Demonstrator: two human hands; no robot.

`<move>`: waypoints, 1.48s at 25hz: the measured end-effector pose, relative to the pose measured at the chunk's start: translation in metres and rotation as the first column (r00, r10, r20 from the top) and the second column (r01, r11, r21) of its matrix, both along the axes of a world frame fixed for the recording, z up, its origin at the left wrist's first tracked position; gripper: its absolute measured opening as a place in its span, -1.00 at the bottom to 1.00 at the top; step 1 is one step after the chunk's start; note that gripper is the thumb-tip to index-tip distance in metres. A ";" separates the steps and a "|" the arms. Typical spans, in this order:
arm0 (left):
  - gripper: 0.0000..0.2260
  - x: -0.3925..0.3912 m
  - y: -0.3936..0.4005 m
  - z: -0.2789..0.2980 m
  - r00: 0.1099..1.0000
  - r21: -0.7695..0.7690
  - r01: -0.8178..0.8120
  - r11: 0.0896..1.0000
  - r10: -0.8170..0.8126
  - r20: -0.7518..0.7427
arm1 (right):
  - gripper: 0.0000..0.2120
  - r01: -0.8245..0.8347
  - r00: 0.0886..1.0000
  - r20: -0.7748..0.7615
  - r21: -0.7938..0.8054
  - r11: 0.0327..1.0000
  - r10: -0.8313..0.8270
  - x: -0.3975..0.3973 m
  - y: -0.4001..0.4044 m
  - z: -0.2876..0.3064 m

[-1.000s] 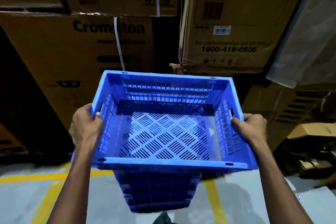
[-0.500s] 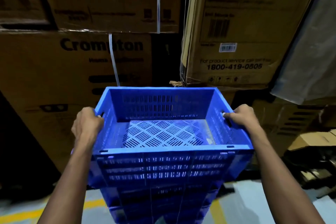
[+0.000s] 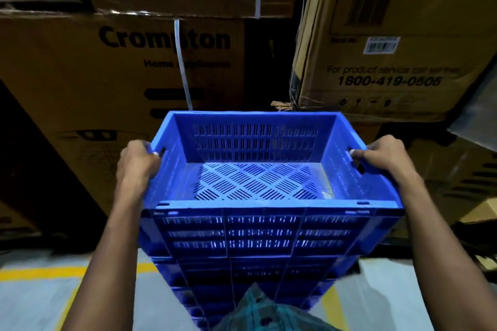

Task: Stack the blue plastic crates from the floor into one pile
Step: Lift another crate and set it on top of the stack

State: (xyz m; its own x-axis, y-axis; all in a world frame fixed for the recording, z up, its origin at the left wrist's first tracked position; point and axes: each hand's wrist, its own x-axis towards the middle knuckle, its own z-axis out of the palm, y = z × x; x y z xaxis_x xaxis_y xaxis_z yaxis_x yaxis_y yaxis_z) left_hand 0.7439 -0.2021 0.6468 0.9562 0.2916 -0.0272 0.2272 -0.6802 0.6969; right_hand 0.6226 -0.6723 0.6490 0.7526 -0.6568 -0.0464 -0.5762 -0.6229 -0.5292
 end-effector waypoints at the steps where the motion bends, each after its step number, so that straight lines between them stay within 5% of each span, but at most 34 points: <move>1: -0.74 0.000 0.000 -0.002 1.000 0.012 -0.015 1.000 0.015 -0.005 | -0.66 -0.003 1.000 0.009 0.002 1.000 0.003 0.001 0.000 -0.002; 17: -0.71 -0.022 -0.013 -0.005 0.999 0.221 -0.038 0.974 0.030 0.041 | -0.63 0.075 0.992 0.097 0.057 0.996 -0.081 -0.004 0.016 -0.004; 31: -0.74 -0.028 -0.010 -0.008 0.999 0.327 -0.011 0.945 -0.006 0.050 | -0.53 0.004 0.990 -0.133 -0.332 0.943 -0.051 -0.024 0.038 -0.004; 37: -0.59 -0.034 -0.017 -0.009 0.996 0.393 -0.004 0.919 -0.030 0.082 | -0.29 0.022 0.992 -0.116 -0.298 0.954 -0.059 -0.044 0.075 -0.013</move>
